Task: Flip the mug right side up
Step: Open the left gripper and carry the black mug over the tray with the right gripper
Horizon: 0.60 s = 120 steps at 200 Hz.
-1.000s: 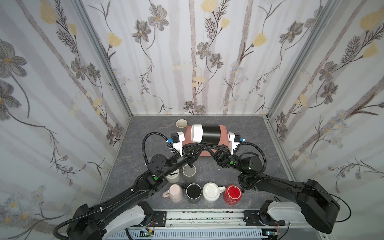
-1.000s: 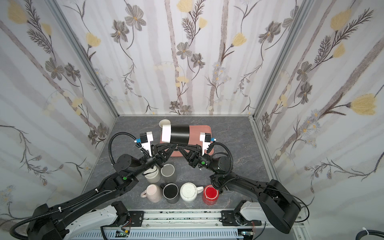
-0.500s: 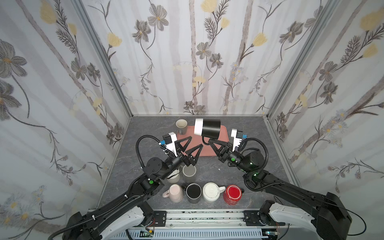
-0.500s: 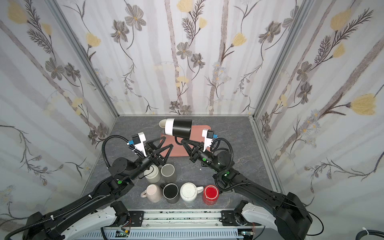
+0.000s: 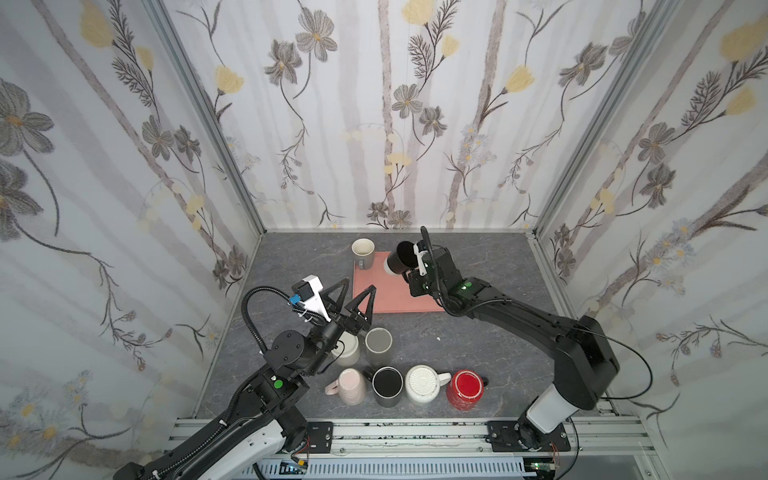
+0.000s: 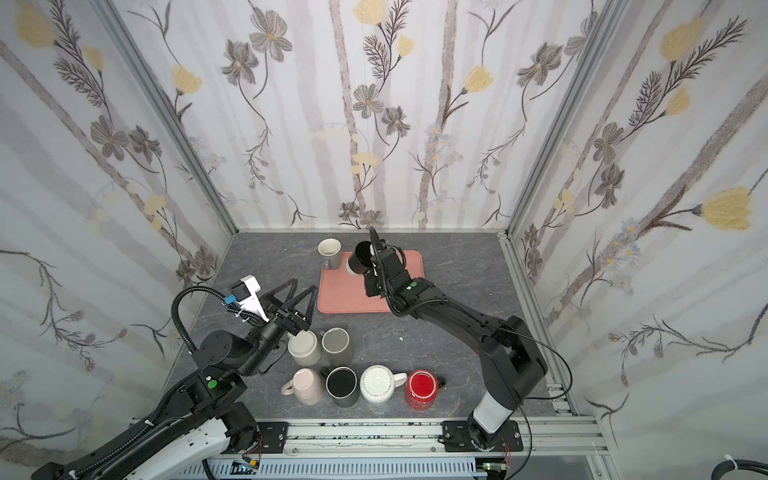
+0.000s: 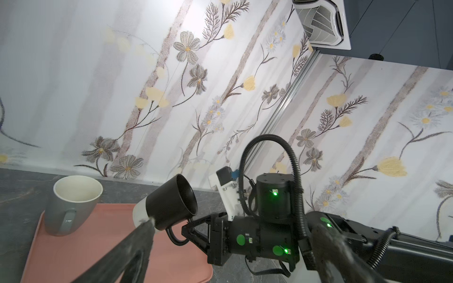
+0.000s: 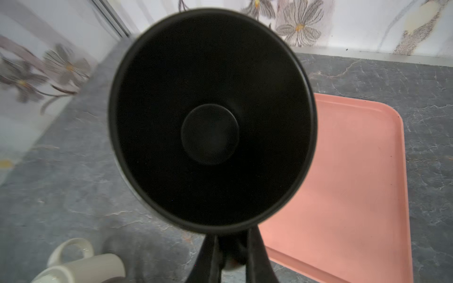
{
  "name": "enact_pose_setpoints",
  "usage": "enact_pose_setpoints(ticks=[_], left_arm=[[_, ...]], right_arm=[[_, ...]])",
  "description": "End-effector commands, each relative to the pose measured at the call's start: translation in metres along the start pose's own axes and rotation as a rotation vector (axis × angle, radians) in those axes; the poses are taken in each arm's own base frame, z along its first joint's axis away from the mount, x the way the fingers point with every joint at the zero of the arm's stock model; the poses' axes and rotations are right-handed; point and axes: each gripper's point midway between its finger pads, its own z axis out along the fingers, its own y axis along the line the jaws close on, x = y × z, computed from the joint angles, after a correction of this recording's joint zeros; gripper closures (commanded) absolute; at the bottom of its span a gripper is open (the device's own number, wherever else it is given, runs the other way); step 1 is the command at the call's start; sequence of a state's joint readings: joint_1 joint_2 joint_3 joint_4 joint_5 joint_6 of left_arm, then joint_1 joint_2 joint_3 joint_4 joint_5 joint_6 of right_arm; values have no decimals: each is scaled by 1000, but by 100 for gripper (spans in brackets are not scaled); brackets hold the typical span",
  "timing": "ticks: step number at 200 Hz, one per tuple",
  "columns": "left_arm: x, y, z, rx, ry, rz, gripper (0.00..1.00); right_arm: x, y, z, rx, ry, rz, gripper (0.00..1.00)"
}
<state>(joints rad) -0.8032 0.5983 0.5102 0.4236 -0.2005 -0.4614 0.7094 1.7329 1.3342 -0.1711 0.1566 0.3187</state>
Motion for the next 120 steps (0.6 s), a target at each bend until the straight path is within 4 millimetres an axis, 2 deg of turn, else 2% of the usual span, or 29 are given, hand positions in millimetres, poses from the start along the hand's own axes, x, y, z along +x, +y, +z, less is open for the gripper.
enact_pose_setpoints(ticks=[1, 25, 60, 85, 120], left_arm=[[1, 9, -6, -38, 3, 25, 0], [-3, 10, -14, -37, -7, 29, 0], [-3, 10, -20, -31, -5, 21, 0], [-1, 13, -23, -37, -1, 22, 0], [1, 12, -22, -27, 1, 13, 0]], right_arm=[[-12, -11, 23, 107, 22, -98, 100], [-7, -17, 58, 149, 81, -113, 100], [-9, -24, 92, 184, 98, -119, 100], [-14, -28, 110, 188, 109, -118, 100], [-10, -33, 129, 211, 143, -128, 100]])
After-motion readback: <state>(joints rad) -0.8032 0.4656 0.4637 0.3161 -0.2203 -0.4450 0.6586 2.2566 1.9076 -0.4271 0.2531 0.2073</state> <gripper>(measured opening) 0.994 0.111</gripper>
